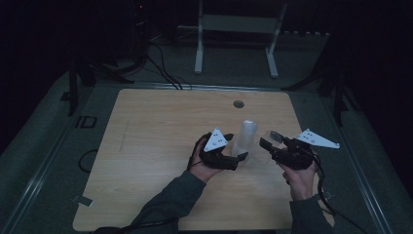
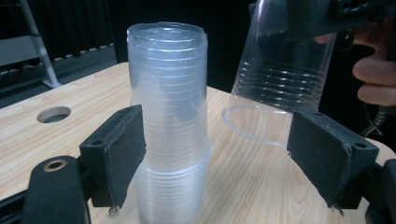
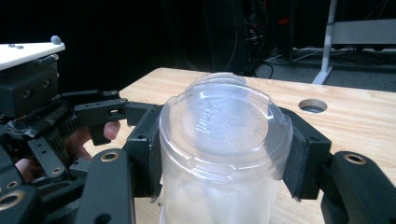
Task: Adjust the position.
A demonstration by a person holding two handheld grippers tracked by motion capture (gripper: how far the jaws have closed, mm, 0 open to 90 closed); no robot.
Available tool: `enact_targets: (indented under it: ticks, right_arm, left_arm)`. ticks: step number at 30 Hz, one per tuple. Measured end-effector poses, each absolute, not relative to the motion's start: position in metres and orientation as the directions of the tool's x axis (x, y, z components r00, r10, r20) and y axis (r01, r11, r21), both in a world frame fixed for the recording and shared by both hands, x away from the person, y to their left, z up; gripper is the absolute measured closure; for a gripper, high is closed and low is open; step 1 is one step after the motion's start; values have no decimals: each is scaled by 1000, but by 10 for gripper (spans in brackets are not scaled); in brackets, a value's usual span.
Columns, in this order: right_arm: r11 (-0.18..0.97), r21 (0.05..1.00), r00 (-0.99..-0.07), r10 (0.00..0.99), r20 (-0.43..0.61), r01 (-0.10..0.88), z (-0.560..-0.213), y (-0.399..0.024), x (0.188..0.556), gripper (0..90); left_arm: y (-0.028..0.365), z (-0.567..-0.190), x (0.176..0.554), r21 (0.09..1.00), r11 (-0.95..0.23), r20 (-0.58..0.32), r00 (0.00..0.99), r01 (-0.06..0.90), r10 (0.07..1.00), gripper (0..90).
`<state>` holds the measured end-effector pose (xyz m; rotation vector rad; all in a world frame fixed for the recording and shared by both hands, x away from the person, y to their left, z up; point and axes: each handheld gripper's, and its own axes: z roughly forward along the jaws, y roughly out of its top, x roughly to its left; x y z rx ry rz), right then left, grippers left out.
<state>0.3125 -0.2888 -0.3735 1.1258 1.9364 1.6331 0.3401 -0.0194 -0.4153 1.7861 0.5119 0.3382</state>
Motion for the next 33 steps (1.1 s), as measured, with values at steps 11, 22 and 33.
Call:
enact_targets:
  ticks: [11,22,33]
  right_arm:
    - [-37,936,-608,751,257,350,-383,-285,312,407]
    - [-88,933,-609,736,297,348,-383,-283,311,407]
    - [-143,917,-619,698,360,372,-386,-278,313,407]
  left_arm:
    - [-23,-415,333,961,-231,-23,876,153,482,189]
    - [-27,-412,327,963,-234,-13,889,135,459,170]
    - [-31,-407,324,967,-225,-7,896,119,444,160]
